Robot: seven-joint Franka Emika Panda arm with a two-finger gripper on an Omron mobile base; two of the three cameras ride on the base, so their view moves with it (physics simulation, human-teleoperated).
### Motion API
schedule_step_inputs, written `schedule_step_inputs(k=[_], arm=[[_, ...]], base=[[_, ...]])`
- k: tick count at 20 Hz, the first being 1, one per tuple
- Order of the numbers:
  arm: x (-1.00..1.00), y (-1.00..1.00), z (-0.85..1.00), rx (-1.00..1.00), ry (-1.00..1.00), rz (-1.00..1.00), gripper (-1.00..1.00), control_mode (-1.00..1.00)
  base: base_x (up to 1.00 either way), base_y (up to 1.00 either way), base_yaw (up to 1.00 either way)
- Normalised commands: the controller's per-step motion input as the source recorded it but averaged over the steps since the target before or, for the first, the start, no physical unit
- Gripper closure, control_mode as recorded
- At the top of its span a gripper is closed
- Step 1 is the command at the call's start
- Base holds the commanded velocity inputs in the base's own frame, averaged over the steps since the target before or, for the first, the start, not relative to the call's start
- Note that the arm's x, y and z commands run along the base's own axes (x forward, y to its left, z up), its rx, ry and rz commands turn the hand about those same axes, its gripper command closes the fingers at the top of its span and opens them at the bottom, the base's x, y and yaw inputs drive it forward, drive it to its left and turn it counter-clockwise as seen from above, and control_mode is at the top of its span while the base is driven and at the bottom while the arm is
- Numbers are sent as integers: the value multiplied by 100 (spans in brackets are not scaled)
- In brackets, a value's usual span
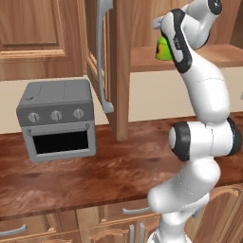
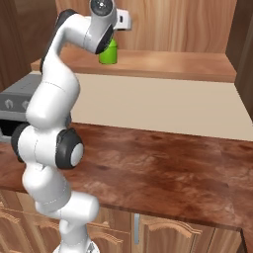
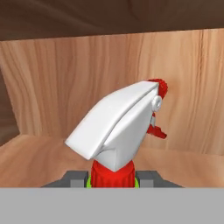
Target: Move the cutting board and knife to the sink. Then move spray from the cabinet to the counter.
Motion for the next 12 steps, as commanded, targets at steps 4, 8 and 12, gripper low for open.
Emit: schedule_step_inputs(k=[4,8,12], arm=[[-100,-12,0,0,0,6,100,-100],[-100,0,0,0,0,14,100,-100],[-100,0,-3,0,0,17,100,-100]], base=[[0,0,0],[0,0,0],[0,0,0]])
